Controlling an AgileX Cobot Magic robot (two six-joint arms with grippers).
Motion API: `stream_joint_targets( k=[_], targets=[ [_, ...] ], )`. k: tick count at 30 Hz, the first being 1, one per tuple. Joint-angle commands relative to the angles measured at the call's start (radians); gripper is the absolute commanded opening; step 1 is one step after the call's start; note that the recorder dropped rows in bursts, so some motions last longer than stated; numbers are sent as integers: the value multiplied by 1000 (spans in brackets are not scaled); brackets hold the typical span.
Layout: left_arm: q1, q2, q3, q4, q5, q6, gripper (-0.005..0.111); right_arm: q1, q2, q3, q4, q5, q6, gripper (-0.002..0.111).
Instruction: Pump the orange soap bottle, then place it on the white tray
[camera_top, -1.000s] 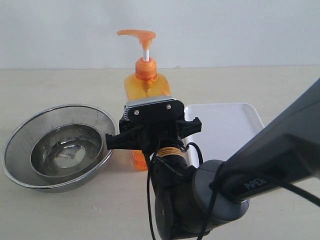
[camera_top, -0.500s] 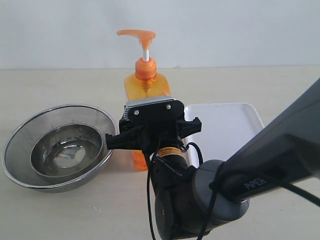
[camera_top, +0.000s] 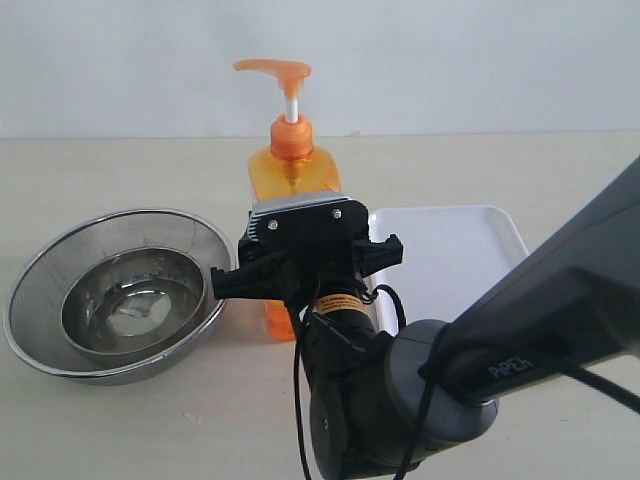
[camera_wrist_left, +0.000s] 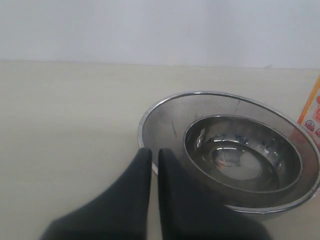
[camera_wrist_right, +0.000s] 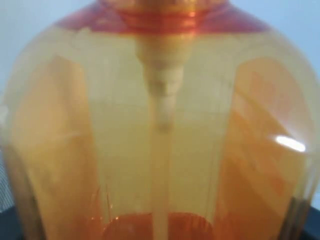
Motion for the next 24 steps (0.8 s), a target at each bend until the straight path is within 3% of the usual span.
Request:
stream_joint_targets(
  k=[1,24],
  targets=[
    [3,-3,3,-8,2,54,5,-1,-7,-4,1,19,14,0],
    [3,-3,3,-8,0,65,5,-1,-7,-4,1,12,14,0]
  ],
)
